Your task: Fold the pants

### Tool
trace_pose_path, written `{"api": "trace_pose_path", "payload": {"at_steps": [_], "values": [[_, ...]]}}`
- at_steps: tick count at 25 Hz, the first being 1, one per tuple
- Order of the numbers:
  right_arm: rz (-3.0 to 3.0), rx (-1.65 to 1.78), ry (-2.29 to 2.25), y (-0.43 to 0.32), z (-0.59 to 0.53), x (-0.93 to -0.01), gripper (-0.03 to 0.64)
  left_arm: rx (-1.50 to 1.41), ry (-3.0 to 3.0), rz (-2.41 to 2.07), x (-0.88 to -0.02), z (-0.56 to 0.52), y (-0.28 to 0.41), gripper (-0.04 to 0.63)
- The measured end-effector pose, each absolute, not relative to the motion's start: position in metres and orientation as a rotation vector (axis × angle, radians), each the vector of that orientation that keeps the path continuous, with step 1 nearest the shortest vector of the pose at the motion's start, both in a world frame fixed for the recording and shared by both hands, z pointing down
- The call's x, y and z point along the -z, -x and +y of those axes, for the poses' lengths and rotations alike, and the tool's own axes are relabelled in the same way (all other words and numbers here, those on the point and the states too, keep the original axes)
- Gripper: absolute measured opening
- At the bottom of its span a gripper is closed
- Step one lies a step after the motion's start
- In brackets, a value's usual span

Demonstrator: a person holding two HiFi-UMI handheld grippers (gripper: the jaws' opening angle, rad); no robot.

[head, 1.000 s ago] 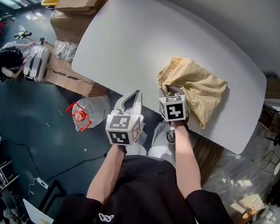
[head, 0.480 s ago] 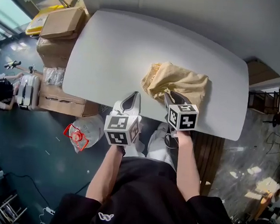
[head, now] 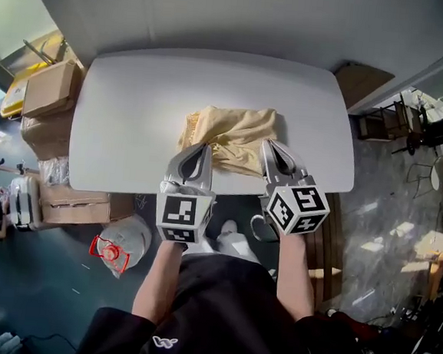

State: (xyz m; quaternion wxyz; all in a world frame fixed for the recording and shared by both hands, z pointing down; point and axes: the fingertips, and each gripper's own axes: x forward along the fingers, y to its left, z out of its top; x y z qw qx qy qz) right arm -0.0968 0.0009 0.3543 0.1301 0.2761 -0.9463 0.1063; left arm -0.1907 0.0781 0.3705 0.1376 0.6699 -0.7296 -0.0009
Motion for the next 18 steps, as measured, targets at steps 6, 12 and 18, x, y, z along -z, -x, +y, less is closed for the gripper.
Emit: {"api": "trace_pose_path", "payload": {"at_steps": [6, 12, 18], "values": [[-2.904, -0.223, -0.954, 0.071, 0.008, -0.299, 0.003, 0.081, -2.113, -2.148, -0.314, 0.069, 0.161, 0.003], [-2.965, -0.231, -1.013, 0.054, -0.002, -0.286, 0.003, 0.045, -2.049, -2.197, -0.309, 0.066, 0.159, 0.003], [-3.000, -0.183, -0.989, 0.052, -0.014, -0.276, 0.003, 0.092, -2.010, -2.229, -0.299, 0.054, 0.163, 0.003]]}}
